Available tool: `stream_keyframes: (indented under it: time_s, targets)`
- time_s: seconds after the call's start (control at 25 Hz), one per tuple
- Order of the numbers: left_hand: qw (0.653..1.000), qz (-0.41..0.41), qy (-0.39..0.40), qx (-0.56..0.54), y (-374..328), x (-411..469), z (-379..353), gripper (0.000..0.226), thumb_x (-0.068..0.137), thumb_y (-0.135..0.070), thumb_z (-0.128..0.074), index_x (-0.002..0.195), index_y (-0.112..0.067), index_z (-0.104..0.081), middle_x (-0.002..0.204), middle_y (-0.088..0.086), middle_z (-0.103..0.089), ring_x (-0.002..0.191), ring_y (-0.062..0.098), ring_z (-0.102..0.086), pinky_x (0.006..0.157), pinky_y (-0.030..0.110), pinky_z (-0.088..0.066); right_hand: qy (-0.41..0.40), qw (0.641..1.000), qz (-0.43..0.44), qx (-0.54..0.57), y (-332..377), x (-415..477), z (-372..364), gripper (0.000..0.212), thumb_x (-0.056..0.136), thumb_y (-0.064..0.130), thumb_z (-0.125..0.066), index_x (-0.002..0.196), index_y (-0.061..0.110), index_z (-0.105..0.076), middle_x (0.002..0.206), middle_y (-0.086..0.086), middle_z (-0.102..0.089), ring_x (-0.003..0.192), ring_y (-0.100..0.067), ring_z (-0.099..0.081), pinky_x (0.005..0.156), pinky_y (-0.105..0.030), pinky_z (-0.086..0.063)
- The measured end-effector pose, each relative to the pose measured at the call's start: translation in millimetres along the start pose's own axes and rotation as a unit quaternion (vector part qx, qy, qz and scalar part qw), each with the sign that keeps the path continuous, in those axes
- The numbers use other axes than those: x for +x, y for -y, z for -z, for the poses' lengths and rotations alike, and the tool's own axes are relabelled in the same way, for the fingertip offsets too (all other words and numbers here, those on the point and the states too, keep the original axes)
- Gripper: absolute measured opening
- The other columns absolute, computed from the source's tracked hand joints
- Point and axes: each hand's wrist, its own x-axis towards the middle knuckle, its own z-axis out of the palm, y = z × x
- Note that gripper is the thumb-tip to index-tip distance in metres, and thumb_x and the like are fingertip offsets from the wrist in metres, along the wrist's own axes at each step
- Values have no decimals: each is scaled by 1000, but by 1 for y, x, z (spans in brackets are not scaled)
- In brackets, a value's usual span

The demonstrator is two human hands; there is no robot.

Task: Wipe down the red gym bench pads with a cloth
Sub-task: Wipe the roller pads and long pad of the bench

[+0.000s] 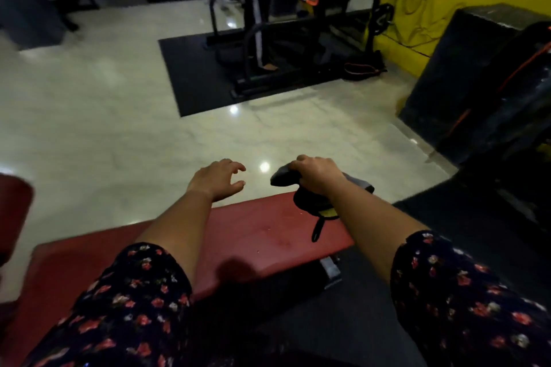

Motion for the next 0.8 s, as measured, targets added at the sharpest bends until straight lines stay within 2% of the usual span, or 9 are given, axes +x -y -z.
stream_keyframes:
  time_s: [0.16, 0.4, 0.56, 0.72, 0.8]
  targets:
    - [992, 126, -15, -16, 50, -68, 1, 45, 92, -46, -55, 135, -34, -50, 130, -8, -54, 119, 15, -52, 88, 34, -45, 11, 994, 110, 5, 61, 32, -2, 38, 94, 23, -48, 131, 30, -50, 121, 2, -53, 105, -26, -59, 75, -38, -45]
    - [953, 299, -41, -37, 113, -189, -3, 50, 90, -45, -59, 136, -28, -51, 137, 0, -51, 125, 22, -50, 102, 40, -43, 28, 971, 239, 1, 157, 60, -11, 40, 92, 22, -51, 131, 30, -49, 122, 1, -52, 106, -28, -59, 77, -38, -46]
    - [924, 374, -59, -57, 134, -265, -17, 50, 89, -44, -60, 136, -28, -52, 139, 0, -51, 127, 23, -49, 104, 41, -42, 32, 949, 313, -9, 222, 60, -13, 41, 91, 21, -52, 131, 30, -49, 122, 0, -52, 104, -28, -59, 75, -38, -46]
    - [898, 434, -51, -57, 147, -320, -32, 49, 90, -47, -57, 136, -31, -50, 137, -4, -50, 124, 22, -50, 99, 42, -44, 51, 933, 355, -29, 275, 48, -27, 41, 92, 22, -50, 132, 29, -47, 124, -1, -49, 103, -30, -59, 71, -36, -41]
    - [891, 445, -50, -72, 154, -337, -42, 49, 91, -46, -57, 137, -30, -49, 138, -3, -50, 124, 22, -50, 98, 41, -45, 72, 926, 369, -35, 297, 40, -41, 41, 92, 21, -50, 133, 27, -47, 126, -1, -48, 104, -31, -58, 73, -38, -46]
